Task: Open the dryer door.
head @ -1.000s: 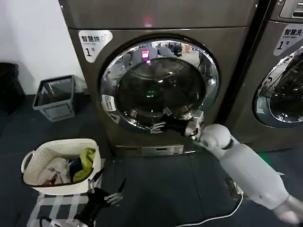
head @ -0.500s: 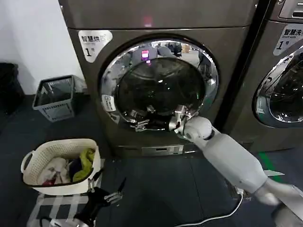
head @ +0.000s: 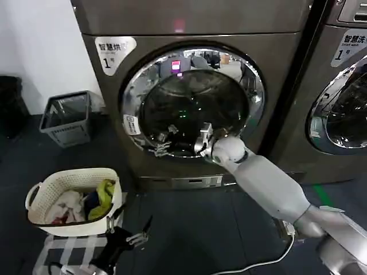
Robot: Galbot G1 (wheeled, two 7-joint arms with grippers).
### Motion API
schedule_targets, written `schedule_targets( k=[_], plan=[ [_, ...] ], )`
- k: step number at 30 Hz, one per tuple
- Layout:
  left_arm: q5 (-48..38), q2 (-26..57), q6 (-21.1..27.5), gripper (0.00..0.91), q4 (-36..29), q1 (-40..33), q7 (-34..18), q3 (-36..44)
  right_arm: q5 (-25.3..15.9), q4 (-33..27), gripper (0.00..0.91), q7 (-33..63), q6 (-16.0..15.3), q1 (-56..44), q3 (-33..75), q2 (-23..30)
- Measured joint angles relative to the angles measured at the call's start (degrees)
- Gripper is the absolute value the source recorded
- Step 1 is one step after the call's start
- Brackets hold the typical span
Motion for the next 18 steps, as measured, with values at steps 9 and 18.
schedule_targets(
  k=[9, 18],
  plan=[
    [-0.17, 0.05, 0.02, 0.907, 0.0, -0.15, 0.04, -0.05, 0.22, -2.02, 0.907, -0.36, 0.23, 1.86, -1.3, 1.79],
    [-0.36, 0.08, 0.04, 0.907, -0.21, -0.09, 0.06, -0.14, 0.28, -3.69, 0.907, -0.55, 0.38, 2.88, -2.08, 3.67]
  ],
)
